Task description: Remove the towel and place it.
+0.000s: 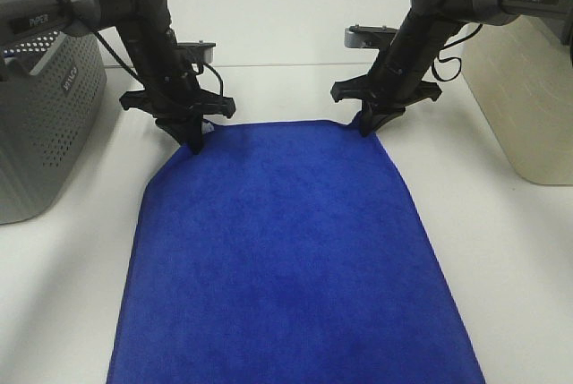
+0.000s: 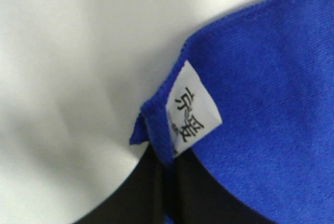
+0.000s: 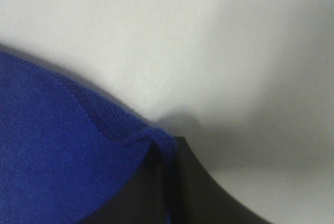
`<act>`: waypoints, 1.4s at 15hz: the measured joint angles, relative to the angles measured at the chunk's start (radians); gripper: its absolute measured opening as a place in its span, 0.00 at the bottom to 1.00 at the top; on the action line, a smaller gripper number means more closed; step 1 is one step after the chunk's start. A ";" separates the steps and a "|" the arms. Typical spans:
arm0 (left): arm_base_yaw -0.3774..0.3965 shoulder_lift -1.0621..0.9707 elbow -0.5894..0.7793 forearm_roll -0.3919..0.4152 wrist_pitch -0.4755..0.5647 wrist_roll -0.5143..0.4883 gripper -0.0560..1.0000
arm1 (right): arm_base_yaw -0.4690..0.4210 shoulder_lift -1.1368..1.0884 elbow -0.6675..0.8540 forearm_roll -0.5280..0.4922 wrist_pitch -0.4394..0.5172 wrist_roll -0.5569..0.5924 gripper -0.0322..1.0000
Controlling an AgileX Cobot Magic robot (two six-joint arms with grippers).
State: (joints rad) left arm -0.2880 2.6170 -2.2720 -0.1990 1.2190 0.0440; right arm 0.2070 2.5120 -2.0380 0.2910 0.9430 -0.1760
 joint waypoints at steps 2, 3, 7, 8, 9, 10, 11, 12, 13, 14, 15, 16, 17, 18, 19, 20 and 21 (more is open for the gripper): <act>-0.004 0.002 -0.013 0.032 0.005 0.007 0.06 | 0.000 0.000 0.000 0.000 -0.002 0.000 0.05; -0.008 0.009 -0.035 0.053 0.009 0.007 0.06 | 0.000 0.000 0.000 0.000 -0.005 0.000 0.05; -0.008 0.022 -0.211 0.101 0.006 0.007 0.06 | 0.000 -0.048 0.003 -0.079 -0.125 -0.001 0.05; -0.008 0.022 -0.224 0.103 -0.002 0.007 0.06 | 0.000 -0.055 0.000 -0.095 -0.150 -0.001 0.05; -0.008 0.022 -0.229 0.114 -0.028 0.007 0.06 | 0.000 -0.056 -0.013 -0.105 -0.175 -0.001 0.05; -0.008 0.022 -0.231 0.120 -0.062 0.007 0.06 | 0.000 -0.056 -0.030 -0.110 -0.194 -0.001 0.05; -0.008 0.022 -0.231 0.121 -0.091 0.008 0.06 | 0.000 -0.056 -0.050 -0.113 -0.214 -0.002 0.05; -0.008 0.022 -0.231 0.129 -0.121 0.015 0.06 | 0.000 -0.056 -0.070 -0.113 -0.231 -0.002 0.05; -0.008 0.022 -0.231 0.143 -0.156 0.027 0.06 | 0.000 -0.056 -0.088 -0.113 -0.255 -0.003 0.05; -0.008 0.022 -0.231 0.147 -0.175 0.034 0.06 | 0.000 -0.056 -0.092 -0.113 -0.265 -0.003 0.05; -0.008 0.022 -0.231 0.152 -0.215 0.058 0.06 | 0.000 -0.056 -0.095 -0.113 -0.281 -0.003 0.05; -0.008 0.022 -0.231 0.153 -0.231 0.065 0.06 | 0.000 -0.056 -0.096 -0.113 -0.299 -0.008 0.05; -0.008 0.022 -0.231 0.157 -0.251 0.069 0.06 | 0.000 -0.056 -0.096 -0.113 -0.315 -0.019 0.05; -0.008 0.022 -0.231 0.173 -0.279 0.071 0.06 | 0.000 -0.056 -0.096 -0.111 -0.341 -0.032 0.05; -0.008 0.022 -0.231 0.186 -0.306 0.076 0.06 | 0.000 -0.056 -0.096 -0.111 -0.367 -0.034 0.05; -0.008 0.022 -0.231 0.199 -0.331 0.081 0.06 | 0.000 -0.056 -0.096 -0.109 -0.381 -0.034 0.05; -0.008 0.022 -0.231 0.199 -0.338 0.082 0.06 | 0.000 -0.056 -0.096 -0.109 -0.404 -0.034 0.05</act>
State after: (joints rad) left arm -0.2960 2.6390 -2.5030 0.0000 0.8810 0.1260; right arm 0.2070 2.4560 -2.1340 0.1820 0.5390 -0.2100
